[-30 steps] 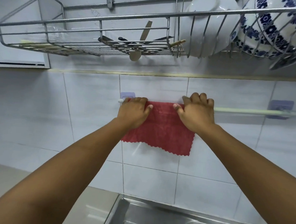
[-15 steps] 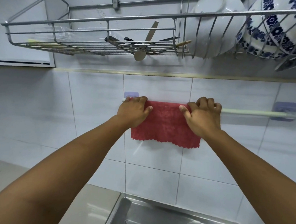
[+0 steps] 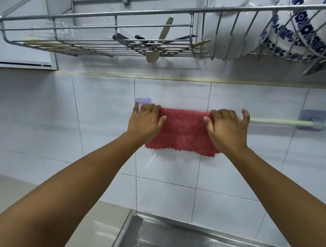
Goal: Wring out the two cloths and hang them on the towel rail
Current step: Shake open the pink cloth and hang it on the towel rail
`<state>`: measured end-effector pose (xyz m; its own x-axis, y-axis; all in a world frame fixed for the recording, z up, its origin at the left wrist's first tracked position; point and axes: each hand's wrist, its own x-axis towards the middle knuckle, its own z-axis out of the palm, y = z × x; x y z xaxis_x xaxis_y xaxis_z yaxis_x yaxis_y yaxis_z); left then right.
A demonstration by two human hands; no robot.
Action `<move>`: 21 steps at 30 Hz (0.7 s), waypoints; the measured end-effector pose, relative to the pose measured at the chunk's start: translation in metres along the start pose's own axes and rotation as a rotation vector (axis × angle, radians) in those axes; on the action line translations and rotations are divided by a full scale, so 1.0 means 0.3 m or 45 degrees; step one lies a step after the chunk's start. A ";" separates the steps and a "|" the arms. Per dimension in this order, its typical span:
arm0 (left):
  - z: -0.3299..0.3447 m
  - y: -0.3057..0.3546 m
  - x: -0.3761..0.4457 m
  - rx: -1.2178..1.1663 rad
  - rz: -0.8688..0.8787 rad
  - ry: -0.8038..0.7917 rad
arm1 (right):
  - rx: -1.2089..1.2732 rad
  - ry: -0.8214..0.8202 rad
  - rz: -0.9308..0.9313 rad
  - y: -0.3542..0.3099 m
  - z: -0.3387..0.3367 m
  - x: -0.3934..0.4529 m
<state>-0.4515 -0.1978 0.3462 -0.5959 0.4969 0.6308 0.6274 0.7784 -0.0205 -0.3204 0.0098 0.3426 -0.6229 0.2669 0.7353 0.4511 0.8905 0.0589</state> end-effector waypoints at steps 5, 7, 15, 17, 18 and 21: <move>-0.025 -0.004 0.028 -0.029 -0.048 -0.054 | 0.002 0.030 0.033 0.030 0.011 -0.011; -0.027 -0.004 0.029 -0.024 -0.056 -0.078 | 0.007 0.061 0.029 0.027 0.012 -0.024; 0.009 -0.008 0.000 0.073 -0.028 -0.012 | 0.038 0.095 0.038 0.015 0.009 -0.044; 0.026 -0.006 -0.021 0.074 -0.034 0.031 | 0.028 0.066 0.034 0.005 0.012 -0.040; 0.034 -0.007 -0.027 0.085 -0.027 0.046 | 0.018 0.054 0.034 0.002 0.018 -0.041; 0.038 -0.021 -0.026 0.131 -0.015 0.047 | 0.010 0.056 0.043 0.005 0.030 -0.046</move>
<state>-0.4564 -0.2023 0.3326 -0.5830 0.4748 0.6593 0.5648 0.8202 -0.0912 -0.3170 0.0108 0.3265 -0.5785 0.2805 0.7659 0.4662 0.8842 0.0283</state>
